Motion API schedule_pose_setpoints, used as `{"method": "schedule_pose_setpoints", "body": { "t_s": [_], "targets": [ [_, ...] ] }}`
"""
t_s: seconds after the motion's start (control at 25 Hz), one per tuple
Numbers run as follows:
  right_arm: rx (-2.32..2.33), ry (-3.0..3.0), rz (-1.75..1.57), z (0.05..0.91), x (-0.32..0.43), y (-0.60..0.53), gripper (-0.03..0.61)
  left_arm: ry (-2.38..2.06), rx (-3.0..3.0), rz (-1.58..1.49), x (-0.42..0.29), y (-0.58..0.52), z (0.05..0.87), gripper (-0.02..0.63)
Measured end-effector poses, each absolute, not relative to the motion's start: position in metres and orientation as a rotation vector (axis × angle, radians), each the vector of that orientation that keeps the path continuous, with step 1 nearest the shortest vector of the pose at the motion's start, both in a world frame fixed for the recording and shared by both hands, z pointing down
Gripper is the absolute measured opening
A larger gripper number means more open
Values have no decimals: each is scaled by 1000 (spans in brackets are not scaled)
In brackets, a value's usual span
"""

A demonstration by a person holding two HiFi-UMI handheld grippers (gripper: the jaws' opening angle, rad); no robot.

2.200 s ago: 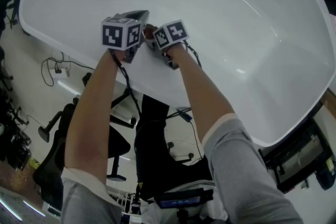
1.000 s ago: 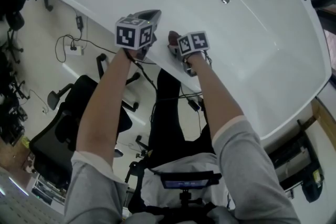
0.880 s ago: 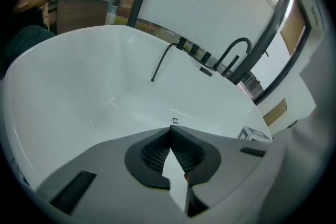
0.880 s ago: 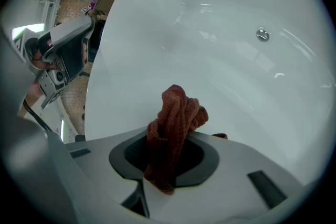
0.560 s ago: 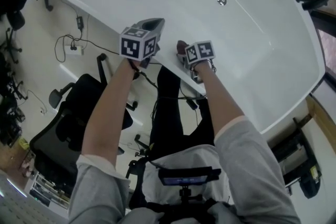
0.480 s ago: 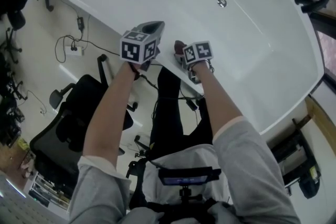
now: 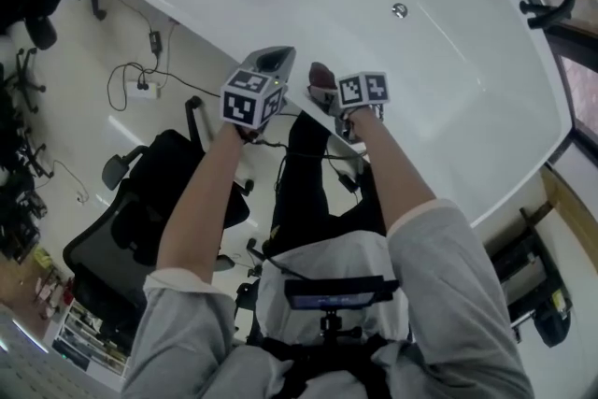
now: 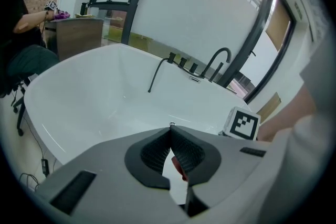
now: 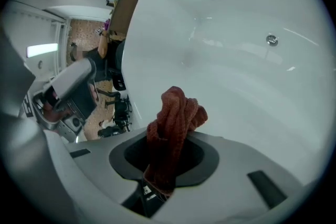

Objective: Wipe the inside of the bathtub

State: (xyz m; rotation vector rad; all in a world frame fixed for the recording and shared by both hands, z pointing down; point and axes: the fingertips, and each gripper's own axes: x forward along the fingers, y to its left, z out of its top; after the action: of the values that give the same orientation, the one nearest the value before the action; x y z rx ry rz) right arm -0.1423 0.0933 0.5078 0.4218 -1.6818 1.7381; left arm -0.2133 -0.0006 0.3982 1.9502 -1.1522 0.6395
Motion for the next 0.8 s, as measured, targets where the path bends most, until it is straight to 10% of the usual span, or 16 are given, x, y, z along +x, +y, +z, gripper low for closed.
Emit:
{"method": "schedule_pose_setpoints", "body": {
  "t_s": [0.8],
  "targets": [
    [1339, -2496, 1150, 163, 14, 40, 107, -1186, 2353, 426, -199, 24, 170, 6]
  ]
}}
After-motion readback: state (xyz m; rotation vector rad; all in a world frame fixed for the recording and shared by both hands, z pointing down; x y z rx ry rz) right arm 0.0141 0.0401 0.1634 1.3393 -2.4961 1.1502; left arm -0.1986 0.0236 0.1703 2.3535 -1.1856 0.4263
